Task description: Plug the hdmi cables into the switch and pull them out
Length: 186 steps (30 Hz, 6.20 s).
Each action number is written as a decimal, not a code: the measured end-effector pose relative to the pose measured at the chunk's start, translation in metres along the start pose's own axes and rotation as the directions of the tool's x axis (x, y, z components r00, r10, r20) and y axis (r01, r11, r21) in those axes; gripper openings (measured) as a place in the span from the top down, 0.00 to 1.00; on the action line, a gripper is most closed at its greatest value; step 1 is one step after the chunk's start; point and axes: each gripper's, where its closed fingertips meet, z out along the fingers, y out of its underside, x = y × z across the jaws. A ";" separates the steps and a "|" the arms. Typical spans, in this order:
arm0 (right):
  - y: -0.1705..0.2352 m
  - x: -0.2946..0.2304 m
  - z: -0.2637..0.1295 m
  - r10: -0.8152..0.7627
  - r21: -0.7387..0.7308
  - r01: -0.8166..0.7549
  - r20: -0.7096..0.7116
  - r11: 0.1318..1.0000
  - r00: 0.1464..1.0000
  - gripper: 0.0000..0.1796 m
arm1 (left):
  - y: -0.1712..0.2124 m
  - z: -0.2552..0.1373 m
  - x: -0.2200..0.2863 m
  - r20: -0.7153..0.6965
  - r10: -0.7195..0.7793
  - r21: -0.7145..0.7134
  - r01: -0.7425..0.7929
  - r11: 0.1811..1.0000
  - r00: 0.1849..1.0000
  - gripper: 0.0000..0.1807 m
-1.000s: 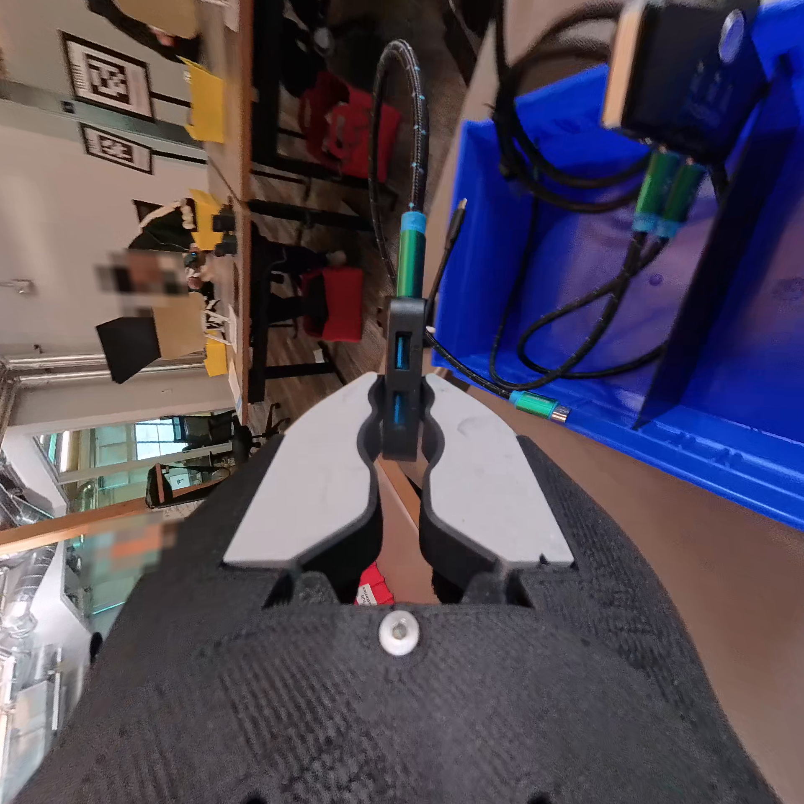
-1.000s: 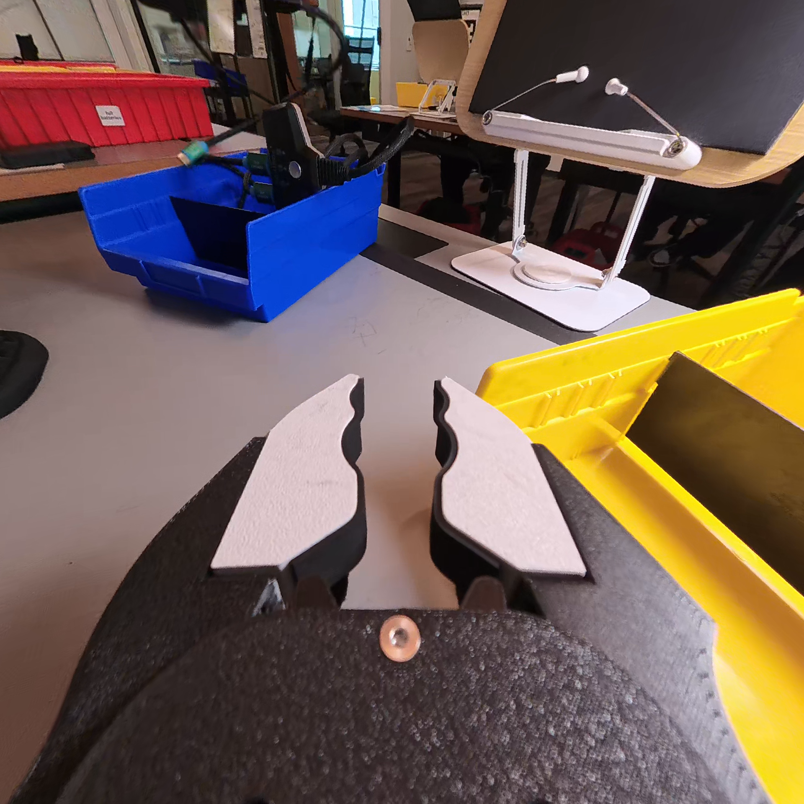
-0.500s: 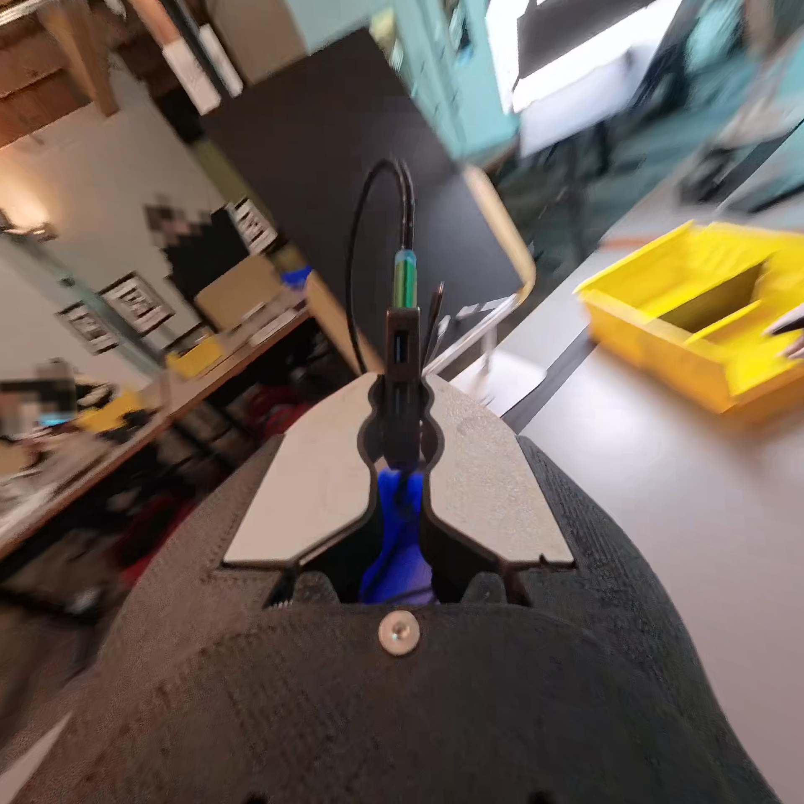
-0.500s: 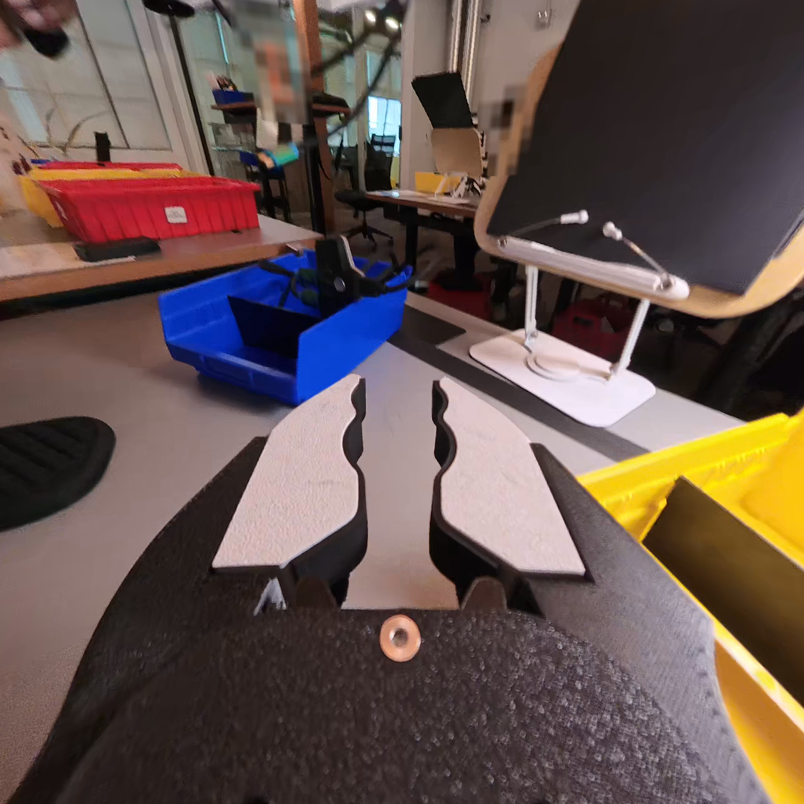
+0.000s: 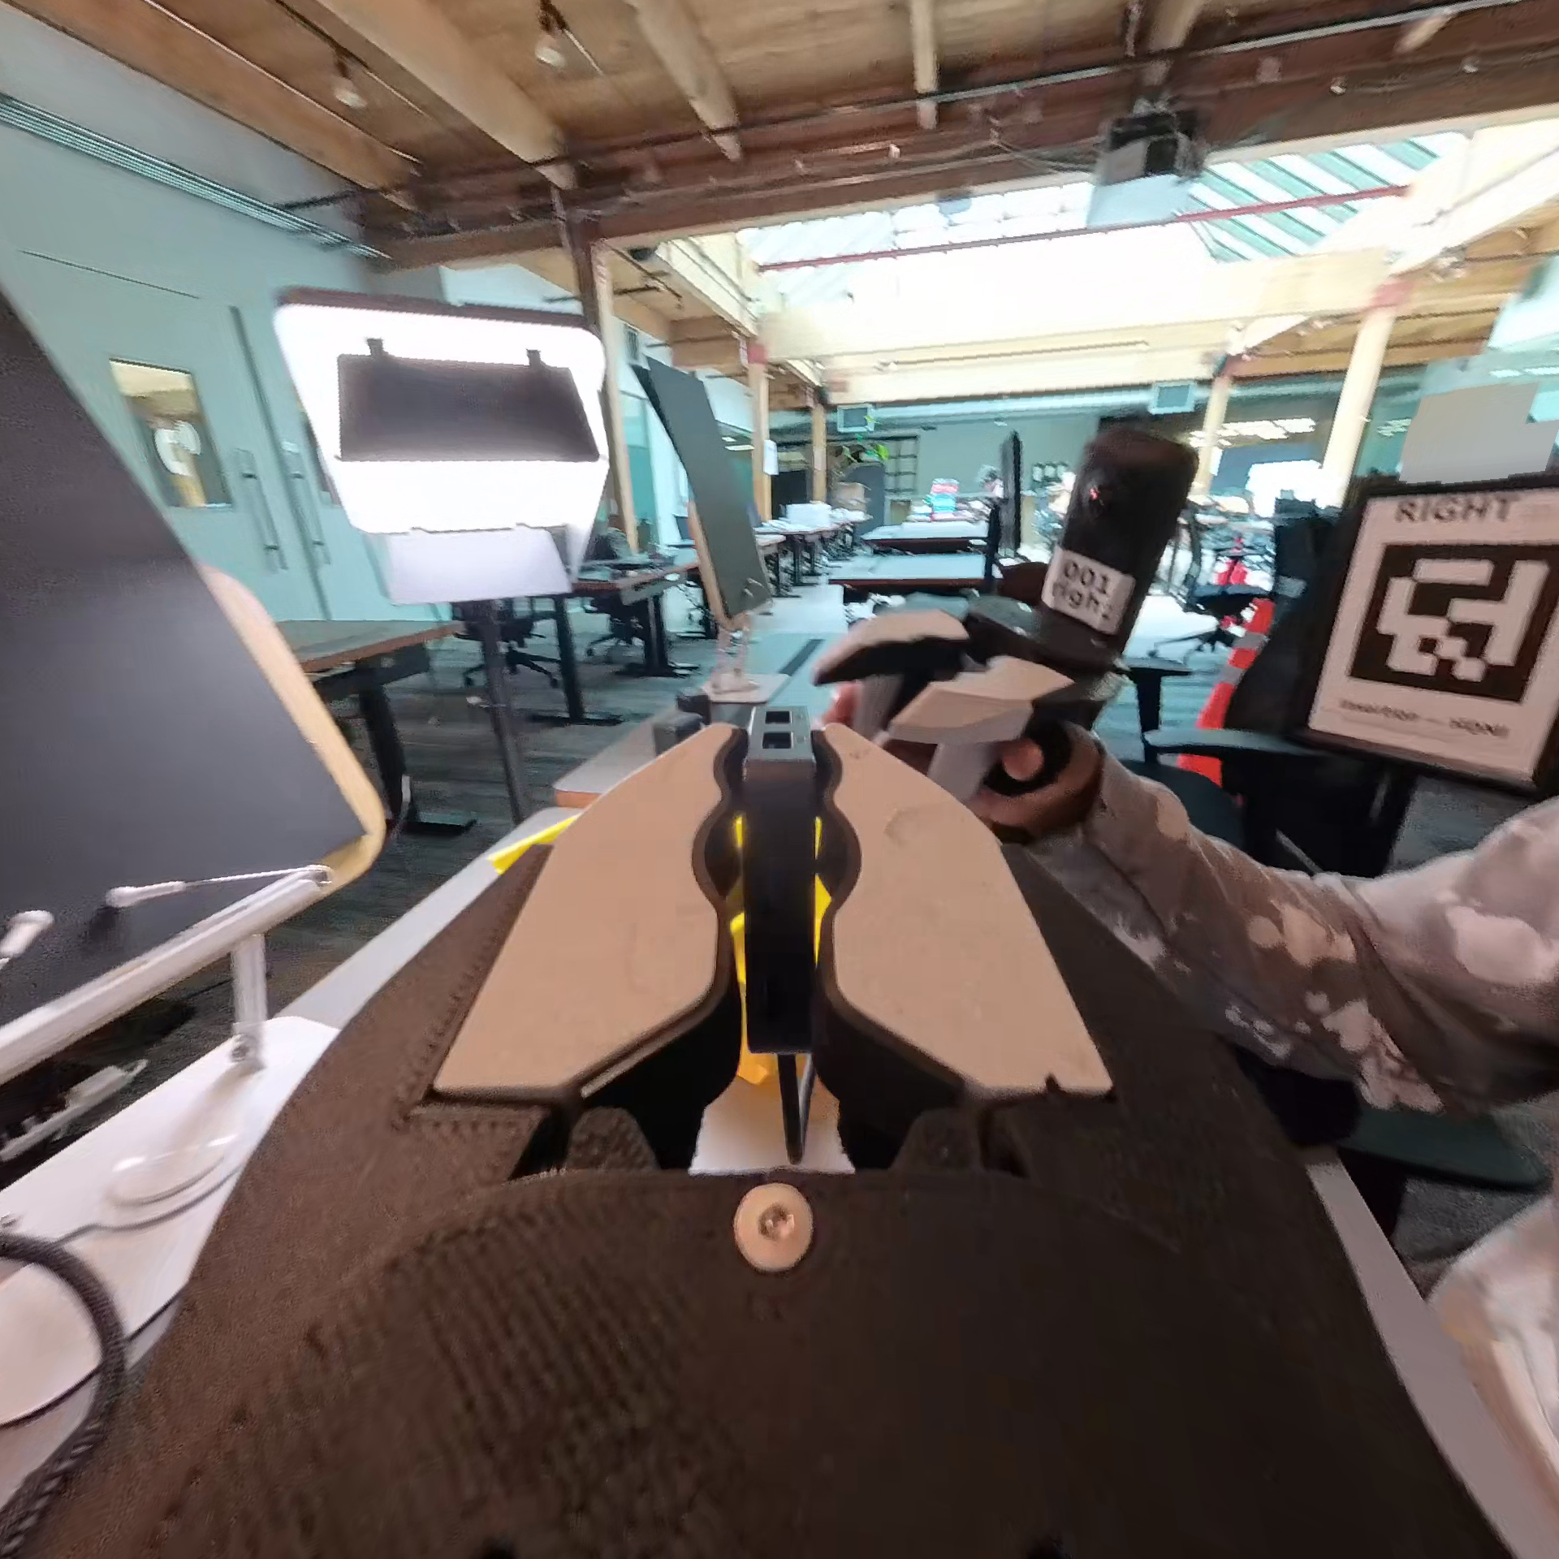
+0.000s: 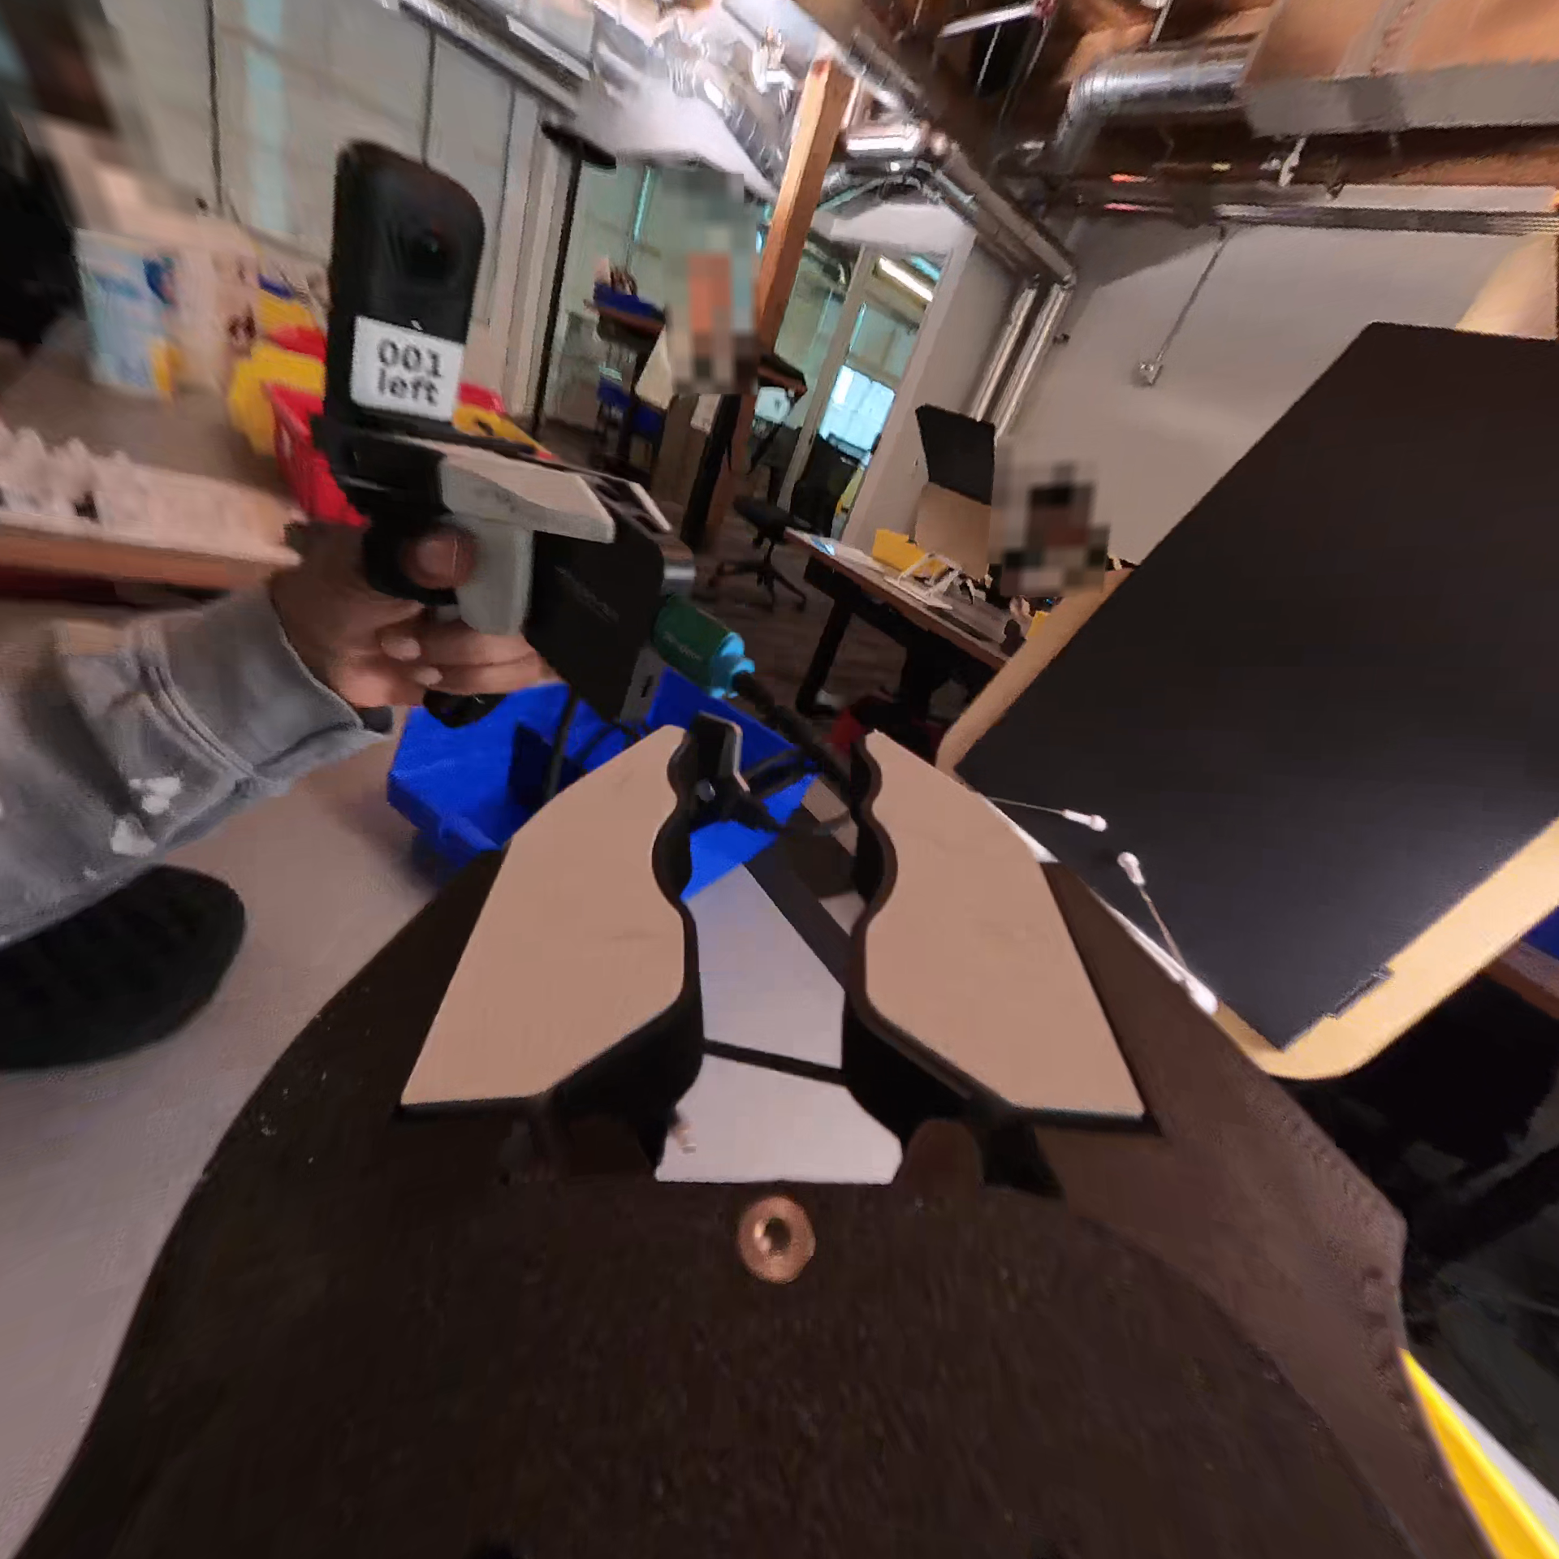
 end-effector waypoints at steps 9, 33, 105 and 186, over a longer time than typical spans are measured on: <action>0.055 -0.033 0.007 -0.020 -0.208 0.073 0.247 0.975 0.969 0.81 | 0.053 0.018 0.025 -0.165 -0.028 -0.210 -0.007 0.978 0.986 0.92; 0.012 -0.011 -0.008 0.092 0.010 -0.096 0.197 0.995 0.976 0.91 | 0.064 0.027 0.024 -0.132 -0.072 -0.195 0.045 0.980 0.989 0.92; 0.112 0.112 -0.021 0.260 -0.372 -0.264 -0.061 0.890 0.964 0.94 | 0.004 -0.048 -0.041 0.098 -0.165 0.119 0.153 0.981 0.981 0.92; 0.140 0.252 -0.121 -0.258 -0.216 0.141 -0.780 0.966 0.571 0.93 | 0.100 -0.011 -0.058 0.229 0.001 -0.346 0.080 0.935 0.973 0.79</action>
